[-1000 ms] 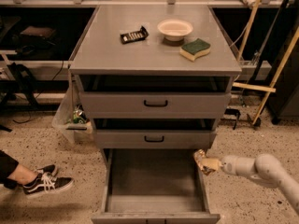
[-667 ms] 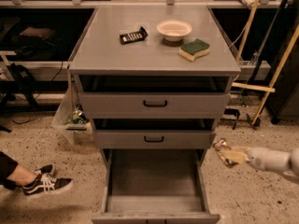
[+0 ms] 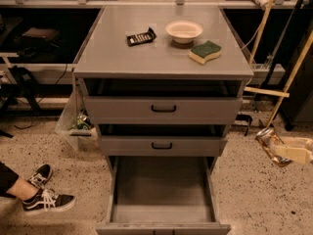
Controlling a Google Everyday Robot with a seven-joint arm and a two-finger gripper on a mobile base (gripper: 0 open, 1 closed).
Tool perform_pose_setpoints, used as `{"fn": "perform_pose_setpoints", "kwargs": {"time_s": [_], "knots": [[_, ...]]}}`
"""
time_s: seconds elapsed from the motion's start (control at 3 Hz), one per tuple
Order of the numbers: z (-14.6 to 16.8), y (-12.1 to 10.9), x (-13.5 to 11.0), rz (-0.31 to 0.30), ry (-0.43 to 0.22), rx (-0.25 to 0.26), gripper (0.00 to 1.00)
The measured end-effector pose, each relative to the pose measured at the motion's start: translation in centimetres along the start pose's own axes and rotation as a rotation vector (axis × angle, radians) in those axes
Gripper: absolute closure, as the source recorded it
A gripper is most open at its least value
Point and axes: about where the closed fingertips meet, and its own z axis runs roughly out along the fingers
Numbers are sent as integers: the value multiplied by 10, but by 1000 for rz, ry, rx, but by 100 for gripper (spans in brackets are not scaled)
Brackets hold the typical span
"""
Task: Pick orange can from bottom drawer and place on counter
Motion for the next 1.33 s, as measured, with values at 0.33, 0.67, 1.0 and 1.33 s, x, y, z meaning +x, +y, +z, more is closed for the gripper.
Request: {"fn": "perform_pose_setpoints", "kwargs": {"time_s": [0.33,0.67,1.0,1.33], "knots": [[0,0,0,0,0,0,100],[-16,18,-45,-62,-29,-33,100],[-40,62,-155,-234,-50,-91,100],[-33,120,-267,-379,-67,-125,100]]}}
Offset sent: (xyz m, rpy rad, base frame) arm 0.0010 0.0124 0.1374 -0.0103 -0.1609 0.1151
